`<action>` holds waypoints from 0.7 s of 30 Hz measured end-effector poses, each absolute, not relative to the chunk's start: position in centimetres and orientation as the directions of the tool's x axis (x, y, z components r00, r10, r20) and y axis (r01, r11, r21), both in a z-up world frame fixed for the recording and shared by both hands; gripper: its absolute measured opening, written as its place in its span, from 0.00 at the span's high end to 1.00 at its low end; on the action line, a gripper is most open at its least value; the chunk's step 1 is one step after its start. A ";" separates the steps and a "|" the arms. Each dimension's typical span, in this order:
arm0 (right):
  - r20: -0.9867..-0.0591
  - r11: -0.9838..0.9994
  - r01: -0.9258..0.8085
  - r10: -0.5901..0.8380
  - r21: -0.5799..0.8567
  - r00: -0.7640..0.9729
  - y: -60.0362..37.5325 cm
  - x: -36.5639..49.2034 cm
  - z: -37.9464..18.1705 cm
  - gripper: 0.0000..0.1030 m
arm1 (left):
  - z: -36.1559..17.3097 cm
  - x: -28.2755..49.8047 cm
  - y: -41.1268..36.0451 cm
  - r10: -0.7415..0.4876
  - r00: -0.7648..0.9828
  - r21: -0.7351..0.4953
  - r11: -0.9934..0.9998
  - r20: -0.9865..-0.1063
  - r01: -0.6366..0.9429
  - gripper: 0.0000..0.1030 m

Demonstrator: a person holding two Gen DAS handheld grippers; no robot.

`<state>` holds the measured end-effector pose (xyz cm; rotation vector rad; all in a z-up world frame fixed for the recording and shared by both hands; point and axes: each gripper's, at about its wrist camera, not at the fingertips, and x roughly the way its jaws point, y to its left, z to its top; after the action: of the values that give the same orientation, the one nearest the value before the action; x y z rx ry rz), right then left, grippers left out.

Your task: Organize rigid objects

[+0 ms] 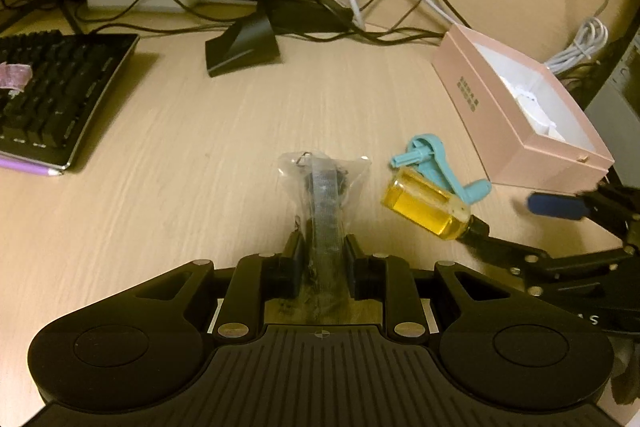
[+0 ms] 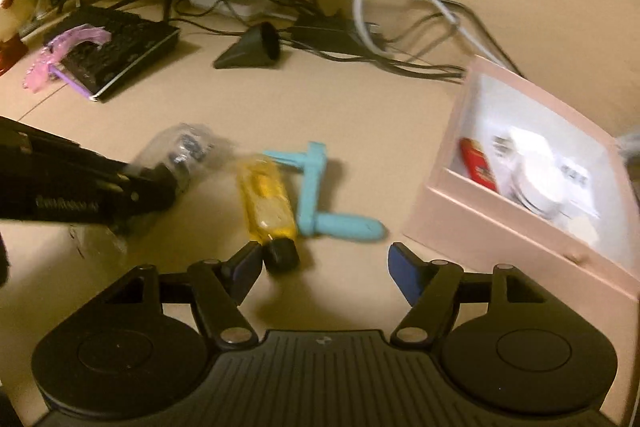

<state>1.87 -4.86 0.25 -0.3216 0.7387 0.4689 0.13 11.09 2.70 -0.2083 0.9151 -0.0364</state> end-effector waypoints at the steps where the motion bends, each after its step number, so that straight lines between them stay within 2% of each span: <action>1: -0.704 0.858 -0.500 0.284 -0.116 0.651 -5.3 1.7 0.3 0.32 | 2.7 0.3 11.0 -0.118 0.608 -0.189 0.981 -0.785 -0.054 0.76; 4: -0.694 0.883 -0.458 0.263 -0.108 0.671 -6.8 1.1 0.3 0.32 | 2.7 0.2 10.3 -0.092 0.609 -0.147 0.988 -0.788 -0.041 0.76; 7: -0.695 0.887 -0.461 0.309 -0.036 0.650 -8.0 0.0 0.4 0.27 | 2.6 -0.2 9.5 -0.057 0.630 -0.103 0.994 -0.775 -0.037 0.76; 10: -0.692 0.882 -0.471 0.326 -0.023 0.644 -8.3 -1.1 0.2 0.26 | 2.6 -0.2 9.2 -0.037 0.632 -0.089 0.995 -0.774 -0.050 0.76; 21: -0.693 0.886 -0.463 0.331 -0.005 0.640 -8.4 -1.7 -0.3 0.26 | 2.7 -0.5 10.4 -0.076 0.639 -0.167 0.982 -0.765 -0.084 0.77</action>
<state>-1.68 -8.38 -0.32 -0.1893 0.7495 0.4557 -0.46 10.40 2.65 -0.1943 0.8788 0.0046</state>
